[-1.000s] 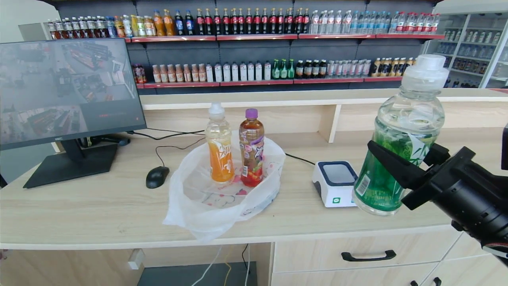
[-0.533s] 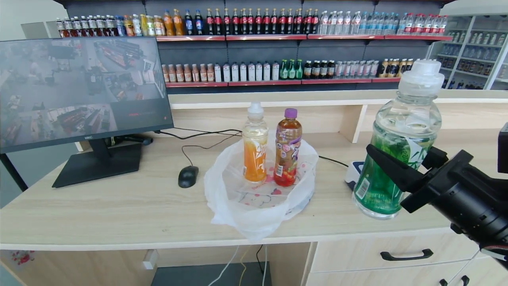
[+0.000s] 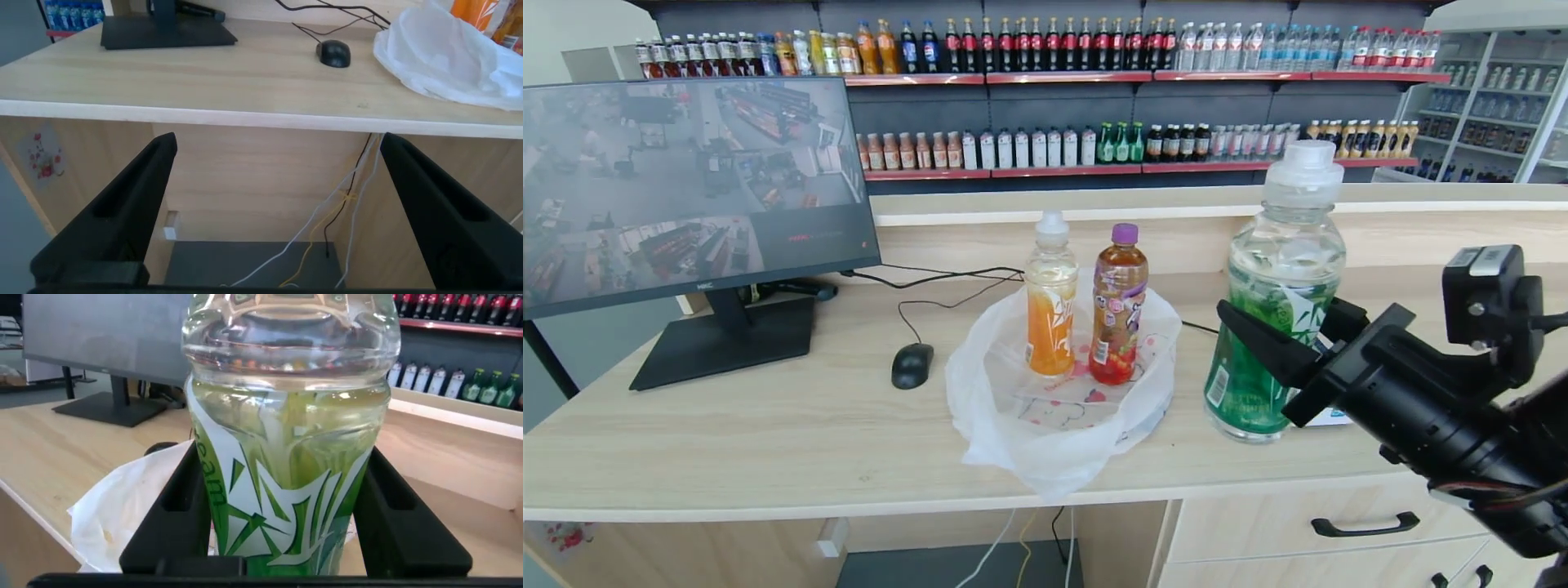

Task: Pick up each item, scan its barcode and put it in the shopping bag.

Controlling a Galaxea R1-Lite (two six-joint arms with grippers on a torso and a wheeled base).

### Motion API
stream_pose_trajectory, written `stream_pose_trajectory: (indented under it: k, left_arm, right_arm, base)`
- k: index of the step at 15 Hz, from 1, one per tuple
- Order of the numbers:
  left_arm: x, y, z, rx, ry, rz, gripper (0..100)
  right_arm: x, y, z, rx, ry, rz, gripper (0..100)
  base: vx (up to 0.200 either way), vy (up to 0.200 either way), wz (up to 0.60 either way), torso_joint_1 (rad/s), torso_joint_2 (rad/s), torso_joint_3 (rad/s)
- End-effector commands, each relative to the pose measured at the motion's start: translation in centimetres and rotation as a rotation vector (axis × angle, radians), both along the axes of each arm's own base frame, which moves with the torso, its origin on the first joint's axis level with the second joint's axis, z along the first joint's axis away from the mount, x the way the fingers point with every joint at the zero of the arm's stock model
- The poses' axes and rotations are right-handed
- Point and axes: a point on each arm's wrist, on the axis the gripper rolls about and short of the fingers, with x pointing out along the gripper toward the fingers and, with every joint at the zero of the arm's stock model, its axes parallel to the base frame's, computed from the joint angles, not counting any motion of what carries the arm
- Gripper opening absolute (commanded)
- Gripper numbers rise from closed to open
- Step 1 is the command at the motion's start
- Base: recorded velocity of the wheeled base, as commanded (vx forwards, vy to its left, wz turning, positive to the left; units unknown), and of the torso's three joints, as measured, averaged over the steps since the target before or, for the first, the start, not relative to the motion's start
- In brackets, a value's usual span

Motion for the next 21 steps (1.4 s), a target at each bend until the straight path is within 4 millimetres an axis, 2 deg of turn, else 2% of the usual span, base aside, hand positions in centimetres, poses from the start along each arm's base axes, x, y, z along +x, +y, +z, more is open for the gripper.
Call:
stream_pose_trajectory:
  k: [1,4,7,14,21]
  left_arm:
    - [0.0,0.0,0.0,0.0,0.0,0.0,100]
    - [0.0,0.0,0.0,0.0,0.0,0.0,100]
    - [0.0,0.0,0.0,0.0,0.0,0.0,100]
    - [0.0,0.0,0.0,0.0,0.0,0.0,100]
    - [0.0,0.0,0.0,0.0,0.0,0.0,100]
  right_arm:
    - [1.9,1.4,-0.9,-0.009,0.028,0.014,0]
    - [3.9,4.7,-2.1,-0.009,0.059,0.078,0]
    - [6.6,6.2,-3.3,0.003,0.077,0.076,0]
    - [9.2,8.0,-3.3,0.042,0.041,0.083,0]
    - [11.1,9.9,-5.3,0.031,0.053,0.095,0]
  base:
    - [0.0,0.0,0.0,0.0,0.0,0.0]
    - [0.0,0.0,0.0,0.0,0.0,0.0]
    - [0.0,0.0,0.0,0.0,0.0,0.0]
    - [0.0,0.0,0.0,0.0,0.0,0.0]
    - [0.0,0.0,0.0,0.0,0.0,0.0]
